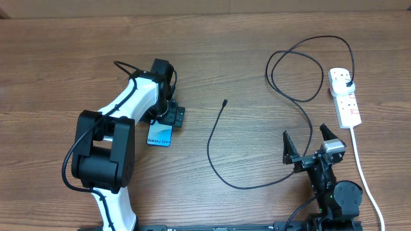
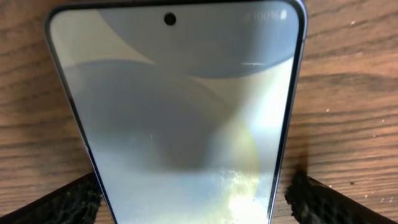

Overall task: Plug charger to phone and switch on socket
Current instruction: 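Close the left gripper on the smartphone's top edge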

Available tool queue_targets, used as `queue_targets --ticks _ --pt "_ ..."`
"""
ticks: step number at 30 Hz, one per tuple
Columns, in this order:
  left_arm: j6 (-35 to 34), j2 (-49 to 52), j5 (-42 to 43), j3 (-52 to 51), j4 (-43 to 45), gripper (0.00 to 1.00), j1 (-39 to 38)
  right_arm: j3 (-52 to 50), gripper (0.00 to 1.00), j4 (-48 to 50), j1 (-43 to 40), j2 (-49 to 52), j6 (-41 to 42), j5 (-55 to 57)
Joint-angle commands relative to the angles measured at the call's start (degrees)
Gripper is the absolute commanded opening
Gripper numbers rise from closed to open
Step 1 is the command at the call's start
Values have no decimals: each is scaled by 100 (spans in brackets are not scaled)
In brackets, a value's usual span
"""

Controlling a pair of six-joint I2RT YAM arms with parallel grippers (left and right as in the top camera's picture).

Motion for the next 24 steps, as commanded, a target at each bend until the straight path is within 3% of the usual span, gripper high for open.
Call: queue_targets --ticks 1,15,24 --pt "59 361 457 -258 214 96 -33 -61 100 22 35 -55 9 -24" --pt "-424 361 472 -258 240 80 -33 -61 100 22 35 -55 9 -24" --pt "-1342 361 470 -258 177 80 -26 -61 100 22 35 -55 9 -24"
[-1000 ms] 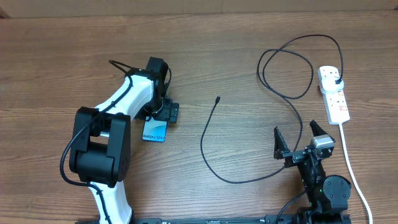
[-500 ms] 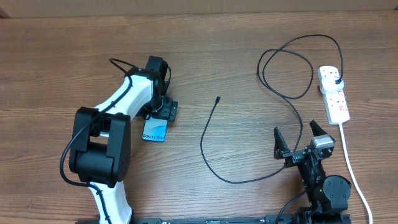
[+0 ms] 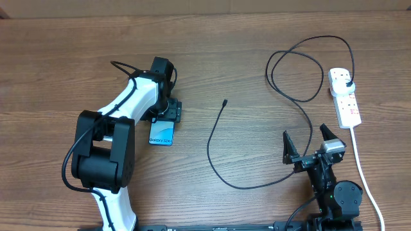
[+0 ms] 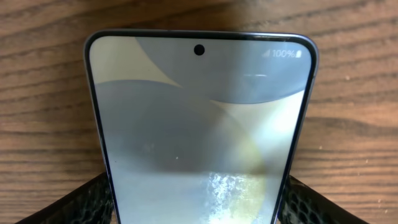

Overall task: Plug charger to phone and switch on socket
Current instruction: 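Close the left gripper on the smartphone's top edge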

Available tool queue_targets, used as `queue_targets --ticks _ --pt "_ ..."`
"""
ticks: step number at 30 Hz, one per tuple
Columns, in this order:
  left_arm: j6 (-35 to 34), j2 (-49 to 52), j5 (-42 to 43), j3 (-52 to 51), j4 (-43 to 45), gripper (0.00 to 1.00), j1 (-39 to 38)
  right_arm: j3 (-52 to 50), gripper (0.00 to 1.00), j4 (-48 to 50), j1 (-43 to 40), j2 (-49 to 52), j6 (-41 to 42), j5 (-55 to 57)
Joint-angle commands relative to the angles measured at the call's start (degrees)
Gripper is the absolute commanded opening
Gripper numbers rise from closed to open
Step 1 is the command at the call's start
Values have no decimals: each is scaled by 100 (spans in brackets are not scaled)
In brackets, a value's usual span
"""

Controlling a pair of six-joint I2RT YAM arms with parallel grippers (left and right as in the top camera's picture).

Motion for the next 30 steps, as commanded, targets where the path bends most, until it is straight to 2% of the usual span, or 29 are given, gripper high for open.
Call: queue_targets --ticks 1,7,9,13,24,30 --pt "-767 365 492 -267 -48 81 -26 -61 100 17 33 -55 13 -26" --pt "-1147 365 501 -267 -76 86 -26 -61 100 17 33 -55 13 -26" --pt "-1145 365 501 -267 -107 92 -26 -61 100 17 33 -55 13 -26" --pt "-1141 365 498 -295 -175 98 -37 -61 100 17 33 -55 13 -26" --pt "-682 365 501 -623 160 97 -42 -61 100 17 33 -55 13 -26" --pt "-90 365 662 -632 153 97 -42 -61 100 17 33 -55 13 -26"
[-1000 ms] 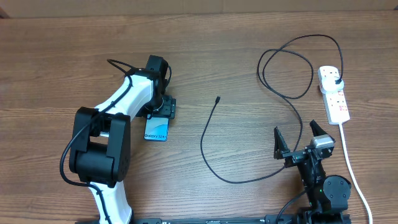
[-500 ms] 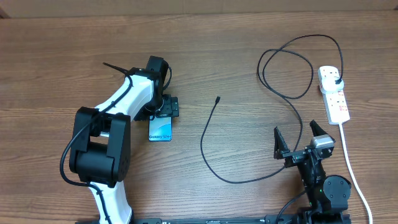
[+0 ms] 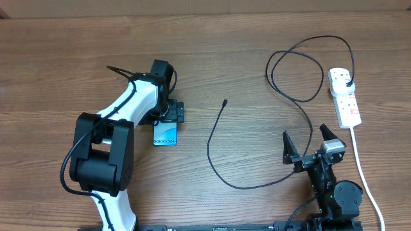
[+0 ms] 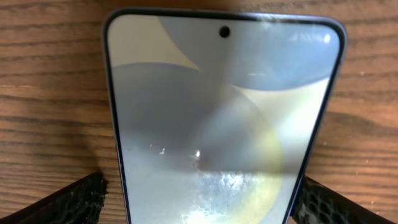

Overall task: Plug charger to phone and switch on socket
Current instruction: 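Close the left gripper on the smartphone's top edge, then lift the smartphone with the left gripper and tilt it upright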

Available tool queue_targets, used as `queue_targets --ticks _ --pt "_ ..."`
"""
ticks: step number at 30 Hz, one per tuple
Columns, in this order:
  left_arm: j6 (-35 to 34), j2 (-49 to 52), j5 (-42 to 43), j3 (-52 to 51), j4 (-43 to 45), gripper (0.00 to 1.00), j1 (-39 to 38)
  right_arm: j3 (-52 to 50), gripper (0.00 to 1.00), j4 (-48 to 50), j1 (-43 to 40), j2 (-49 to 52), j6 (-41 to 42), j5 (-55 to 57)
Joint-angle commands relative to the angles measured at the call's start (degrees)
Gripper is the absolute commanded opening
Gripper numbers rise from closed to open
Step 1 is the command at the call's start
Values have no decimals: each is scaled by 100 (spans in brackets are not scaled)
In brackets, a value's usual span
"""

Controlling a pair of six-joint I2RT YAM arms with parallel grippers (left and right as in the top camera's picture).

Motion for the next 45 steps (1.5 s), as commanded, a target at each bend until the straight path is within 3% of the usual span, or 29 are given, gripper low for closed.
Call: queue_targets --ticks 1,8,15,22,28,45 --pt "551 494 634 -400 48 97 -42 -61 100 20 33 -55 11 -24" --pt "697 494 645 -400 48 96 -42 -61 100 20 33 -55 11 -24" --pt "621 494 693 -400 81 84 -44 -61 100 20 33 -55 11 -24" --pt "358 494 710 -398 109 79 -44 -61 100 20 33 -55 11 -24" --pt "361 494 717 -275 -24 78 -35 -61 100 20 33 -55 11 -24" --pt "352 492 800 1851 -1775 75 -37 -61 100 20 33 -55 11 -24"
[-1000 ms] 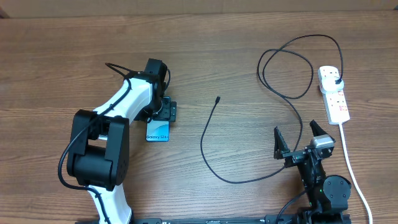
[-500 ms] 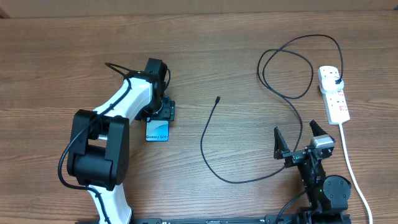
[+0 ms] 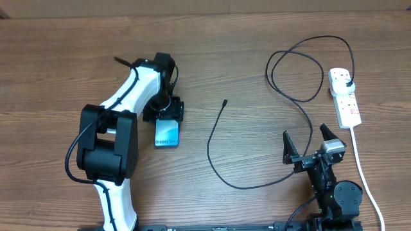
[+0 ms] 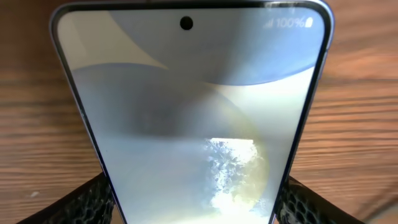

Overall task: Plug charger to phone and switch on socket
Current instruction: 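Lift the smartphone with the left gripper and tilt it upright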

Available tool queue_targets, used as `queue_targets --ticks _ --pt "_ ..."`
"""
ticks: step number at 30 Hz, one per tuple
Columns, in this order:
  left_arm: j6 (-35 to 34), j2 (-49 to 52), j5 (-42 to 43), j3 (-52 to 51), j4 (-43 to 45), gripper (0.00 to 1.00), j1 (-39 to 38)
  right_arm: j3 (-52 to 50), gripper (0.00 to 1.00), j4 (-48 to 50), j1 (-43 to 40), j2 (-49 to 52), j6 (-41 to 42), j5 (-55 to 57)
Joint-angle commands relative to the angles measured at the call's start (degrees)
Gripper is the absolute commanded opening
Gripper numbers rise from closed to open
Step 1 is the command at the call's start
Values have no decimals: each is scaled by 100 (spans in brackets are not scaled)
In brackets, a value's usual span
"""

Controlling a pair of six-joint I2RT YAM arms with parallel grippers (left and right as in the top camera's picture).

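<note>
The phone lies screen up on the wooden table, its lit screen filling the left wrist view. My left gripper is at its far end, and both black fingers press against the phone's long edges, so it is shut on the phone. The black charger cable loops across the table; its free plug end lies to the right of the phone. The other end is plugged into the white socket strip at far right. My right gripper stands open near the front edge, holding nothing.
The strip's white lead runs down the right side toward the front edge, close to the right arm's base. The cable's upper loops lie left of the strip. My white left arm reaches over the table's left half.
The phone's near end has shifted slightly right and it lies straighter. In the left wrist view the fingers, then apart from its edges, now touch both. The right arm has not moved.
The phone first lay tilted under my left gripper, fingers beside its edges. At the following moments it sat a little further right and straighter each time, with the gripper staying at its far end. Now the fingers grip its sides. Cable, strip and right gripper kept their places.
</note>
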Motion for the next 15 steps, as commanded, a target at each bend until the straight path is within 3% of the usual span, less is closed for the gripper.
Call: queue_targets --ticks 1,6,12,15 --pt "-177 -13 295 688 -229 75 -37 -61 100 17 33 -55 13 -28" --pt "-647 -13 1001 1043 -490 74 -26 -61 100 17 33 -55 13 -28" --pt "-636 -15 1947 1045 -492 74 -26 -61 100 17 33 -55 13 -28" --pt "-612 -13 2026 1045 -490 75 -26 -61 100 17 33 -55 13 -28"
